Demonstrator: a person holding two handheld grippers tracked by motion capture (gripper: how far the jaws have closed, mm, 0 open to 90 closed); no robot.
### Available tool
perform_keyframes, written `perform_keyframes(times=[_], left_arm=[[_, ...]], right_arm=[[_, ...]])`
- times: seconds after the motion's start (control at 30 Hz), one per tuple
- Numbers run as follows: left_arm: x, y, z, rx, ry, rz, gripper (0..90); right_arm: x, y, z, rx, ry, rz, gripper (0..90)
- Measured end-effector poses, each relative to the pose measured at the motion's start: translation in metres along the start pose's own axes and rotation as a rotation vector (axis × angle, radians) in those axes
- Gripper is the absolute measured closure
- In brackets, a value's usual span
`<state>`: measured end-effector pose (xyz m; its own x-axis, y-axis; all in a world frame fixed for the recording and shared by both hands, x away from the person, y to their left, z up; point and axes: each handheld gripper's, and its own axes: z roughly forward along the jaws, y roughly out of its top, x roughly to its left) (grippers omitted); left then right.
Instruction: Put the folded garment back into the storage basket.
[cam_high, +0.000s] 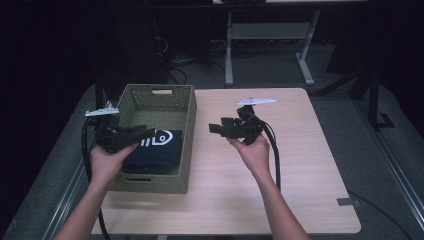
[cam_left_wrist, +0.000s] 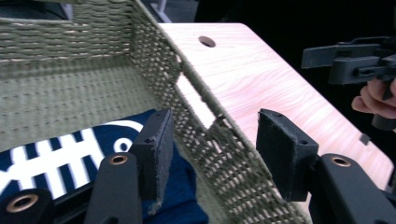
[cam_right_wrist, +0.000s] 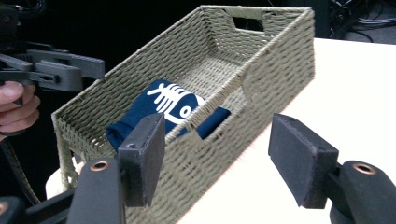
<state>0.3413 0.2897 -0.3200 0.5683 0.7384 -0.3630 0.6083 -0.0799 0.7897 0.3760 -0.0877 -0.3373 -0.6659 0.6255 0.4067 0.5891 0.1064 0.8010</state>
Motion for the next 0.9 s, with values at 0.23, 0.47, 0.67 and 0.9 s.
perform_keyframes(times=[0.23,0.47,0.67,0.9], left_arm=[[-0.011,0.0,0.007,0.008,-0.022,0.014,44.4],[-0.022,0.003,0.013,0.014,-0.048,0.027,43.3],[-0.031,0.003,0.02,0.019,-0.062,0.032,42.3],[-0.042,0.001,0.029,0.03,-0.089,0.046,40.4]], right_arm=[[-0.01,-0.005,-0.016,-0.024,-0.003,0.007,34.9],[-0.018,-0.009,-0.03,-0.037,-0.011,0.009,33.6],[-0.026,-0.015,-0.041,-0.043,-0.018,0.019,32.6],[-0.036,-0.024,-0.057,-0.049,-0.038,0.031,31.7]])
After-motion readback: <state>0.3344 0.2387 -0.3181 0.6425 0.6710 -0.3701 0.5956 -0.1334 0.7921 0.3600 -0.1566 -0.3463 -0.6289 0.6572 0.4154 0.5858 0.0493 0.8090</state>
